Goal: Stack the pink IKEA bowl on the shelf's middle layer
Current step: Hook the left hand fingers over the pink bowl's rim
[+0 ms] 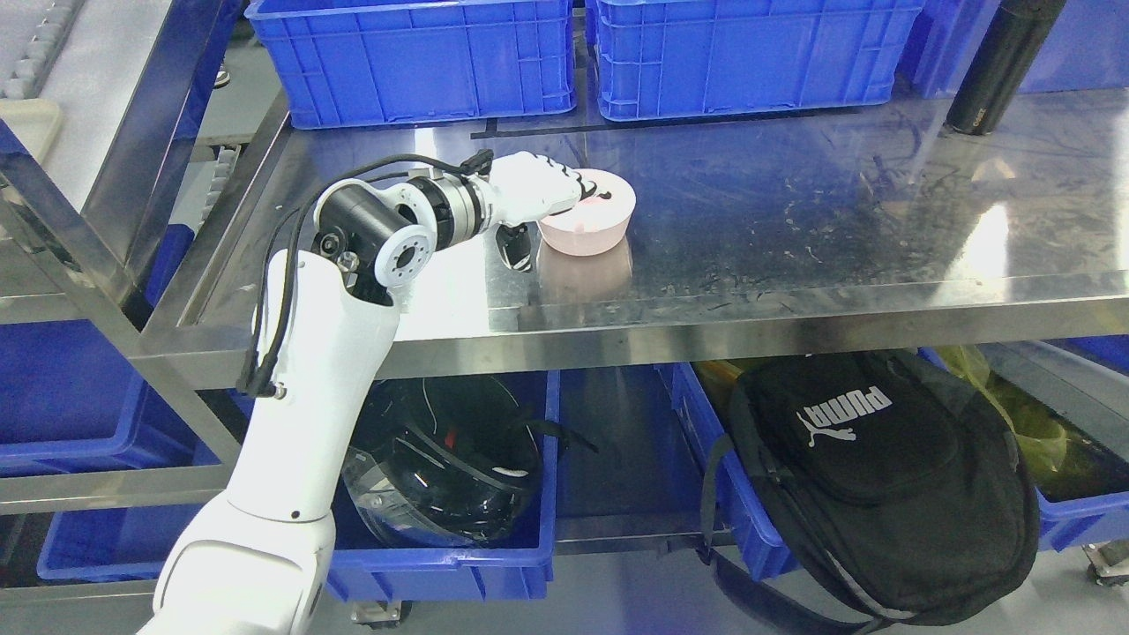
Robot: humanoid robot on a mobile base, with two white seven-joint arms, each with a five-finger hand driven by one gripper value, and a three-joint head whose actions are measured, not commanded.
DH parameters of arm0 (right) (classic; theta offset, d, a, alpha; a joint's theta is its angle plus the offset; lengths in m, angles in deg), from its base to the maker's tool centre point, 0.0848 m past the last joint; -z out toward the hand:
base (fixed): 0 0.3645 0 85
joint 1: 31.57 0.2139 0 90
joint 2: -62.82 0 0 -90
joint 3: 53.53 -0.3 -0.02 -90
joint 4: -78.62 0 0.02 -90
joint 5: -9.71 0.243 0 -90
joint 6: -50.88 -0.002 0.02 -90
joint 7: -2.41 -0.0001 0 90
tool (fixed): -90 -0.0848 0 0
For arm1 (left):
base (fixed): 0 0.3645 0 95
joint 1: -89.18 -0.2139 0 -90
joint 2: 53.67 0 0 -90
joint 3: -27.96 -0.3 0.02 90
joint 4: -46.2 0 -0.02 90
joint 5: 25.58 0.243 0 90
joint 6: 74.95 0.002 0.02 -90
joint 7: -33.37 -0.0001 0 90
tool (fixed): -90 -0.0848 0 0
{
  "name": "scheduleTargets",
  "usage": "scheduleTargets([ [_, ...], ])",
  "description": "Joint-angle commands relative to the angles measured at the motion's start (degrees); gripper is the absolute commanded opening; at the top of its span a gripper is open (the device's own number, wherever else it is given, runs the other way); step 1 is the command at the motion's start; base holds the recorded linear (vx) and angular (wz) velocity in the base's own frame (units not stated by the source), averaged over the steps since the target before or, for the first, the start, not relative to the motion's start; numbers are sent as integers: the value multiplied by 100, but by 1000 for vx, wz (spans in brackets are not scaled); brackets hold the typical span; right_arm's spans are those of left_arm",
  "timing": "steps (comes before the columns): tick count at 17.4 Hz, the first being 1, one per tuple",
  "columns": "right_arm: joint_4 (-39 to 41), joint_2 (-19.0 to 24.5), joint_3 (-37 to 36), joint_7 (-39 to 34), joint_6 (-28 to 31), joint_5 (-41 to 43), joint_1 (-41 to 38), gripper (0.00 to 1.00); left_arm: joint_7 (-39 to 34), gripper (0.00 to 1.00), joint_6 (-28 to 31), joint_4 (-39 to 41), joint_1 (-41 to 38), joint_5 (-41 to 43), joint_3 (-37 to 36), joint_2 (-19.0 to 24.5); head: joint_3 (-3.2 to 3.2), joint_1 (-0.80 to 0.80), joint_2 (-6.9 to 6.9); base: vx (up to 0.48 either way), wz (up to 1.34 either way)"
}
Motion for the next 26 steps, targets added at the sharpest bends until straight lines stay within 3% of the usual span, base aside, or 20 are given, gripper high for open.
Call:
scheduleTargets([
  [1, 100, -100, 0, -3, 3, 0, -132, 100, 5, 87, 133, -978, 519, 169, -136, -455, 0, 0, 0, 0, 0],
  [14, 100, -100, 0, -3, 3, 0, -132, 100, -3, 86, 363, -2429, 951, 187, -750, -455, 0, 0, 0, 0, 0],
  [26, 100, -100, 0, -3, 3, 0, -132, 100, -47, 86, 319, -2254, 951, 161, -892, -455, 0, 0, 0, -4, 20],
])
